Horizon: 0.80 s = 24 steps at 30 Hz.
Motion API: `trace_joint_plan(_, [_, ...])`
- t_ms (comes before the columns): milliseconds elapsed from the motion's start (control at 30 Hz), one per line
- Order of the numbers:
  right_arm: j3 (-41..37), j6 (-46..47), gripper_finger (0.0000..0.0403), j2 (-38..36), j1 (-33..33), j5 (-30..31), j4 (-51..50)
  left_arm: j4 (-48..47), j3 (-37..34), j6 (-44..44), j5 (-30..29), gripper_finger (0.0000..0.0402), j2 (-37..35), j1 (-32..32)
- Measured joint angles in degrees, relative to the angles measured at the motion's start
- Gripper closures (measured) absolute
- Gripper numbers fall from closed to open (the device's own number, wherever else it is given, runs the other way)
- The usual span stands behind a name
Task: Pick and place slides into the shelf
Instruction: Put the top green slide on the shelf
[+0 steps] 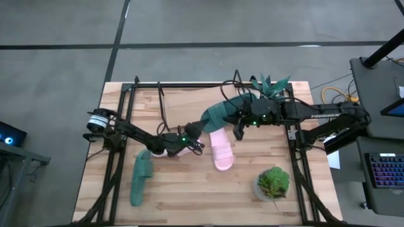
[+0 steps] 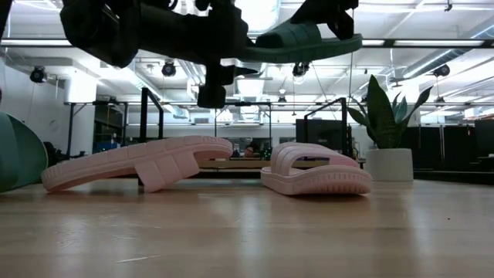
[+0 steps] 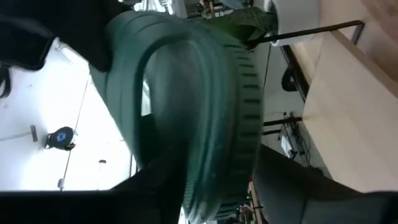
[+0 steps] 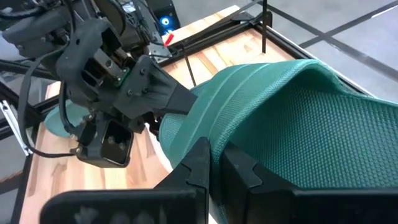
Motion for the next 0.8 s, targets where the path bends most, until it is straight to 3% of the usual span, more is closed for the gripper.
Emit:
trace_joint_plan(233, [0.00,-0.25,0.0390,0.02,0.00,0.17,0.03,-0.17,0.45,-0.07,-0.71,0.0380,0.00,0.00])
trace_joint_plan(500, [-0.04,-3.62,0.0385,0.04,0.02,5.75,0.57,0.13,1.21,-0.26,-3.27,0.0381,0.00,-0.02])
trace_joint_plan(800, [-0.04,-7.08,0.0321,-0.09,-0.04,7.31,1.70,0.66,0.97,-0.46,-7.70,0.0381,0.00,0.17])
